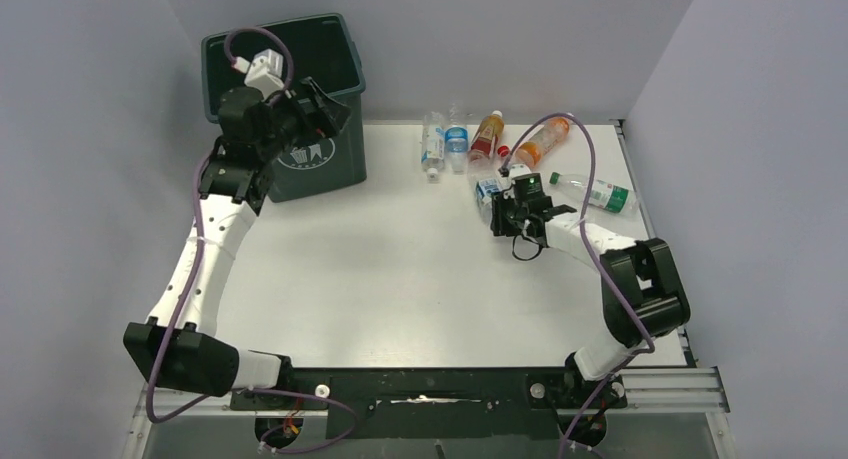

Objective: Put the plastic bottles in the bin
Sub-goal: Pick up the plastic bottle at the center of the board.

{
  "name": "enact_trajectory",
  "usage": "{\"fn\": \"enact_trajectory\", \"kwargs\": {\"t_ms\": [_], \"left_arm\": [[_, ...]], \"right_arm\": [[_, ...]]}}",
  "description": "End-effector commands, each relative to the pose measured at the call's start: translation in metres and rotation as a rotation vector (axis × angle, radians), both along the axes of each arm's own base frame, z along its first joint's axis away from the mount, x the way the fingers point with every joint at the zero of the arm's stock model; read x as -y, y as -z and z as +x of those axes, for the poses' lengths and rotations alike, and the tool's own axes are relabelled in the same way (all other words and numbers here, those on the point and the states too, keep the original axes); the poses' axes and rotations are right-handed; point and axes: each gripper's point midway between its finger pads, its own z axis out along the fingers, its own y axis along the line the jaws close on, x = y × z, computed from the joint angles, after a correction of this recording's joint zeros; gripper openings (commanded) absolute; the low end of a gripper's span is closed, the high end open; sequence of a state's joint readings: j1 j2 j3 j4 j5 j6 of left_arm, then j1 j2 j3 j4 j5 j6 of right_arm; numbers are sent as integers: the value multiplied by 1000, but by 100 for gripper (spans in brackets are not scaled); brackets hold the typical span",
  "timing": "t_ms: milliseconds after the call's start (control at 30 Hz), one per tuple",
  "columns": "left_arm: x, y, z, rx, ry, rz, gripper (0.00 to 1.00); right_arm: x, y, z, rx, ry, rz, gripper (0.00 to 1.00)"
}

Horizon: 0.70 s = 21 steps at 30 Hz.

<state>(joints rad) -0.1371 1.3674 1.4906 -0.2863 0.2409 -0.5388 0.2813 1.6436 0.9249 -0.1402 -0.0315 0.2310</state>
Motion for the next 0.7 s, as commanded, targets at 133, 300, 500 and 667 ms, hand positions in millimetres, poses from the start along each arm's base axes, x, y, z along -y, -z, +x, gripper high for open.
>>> {"fn": "enact_trajectory", "kwargs": {"t_ms": [133,300,500,667], "left_arm": [[47,32,-29,-47,85,-3,84],[66,51,-35,-94,158,-57,85],[84,63,-37,-124,199,-85,85],[97,73,-38,-147,236,-113,85]], "right_arm": [[-41,-49,-23,134,-39,23,27],[-52,-71,-31,174,-50,60,27],[-62,-105,-33,230,-70,137,27],[-73,-128,-34,265,-96,210,27]]}}
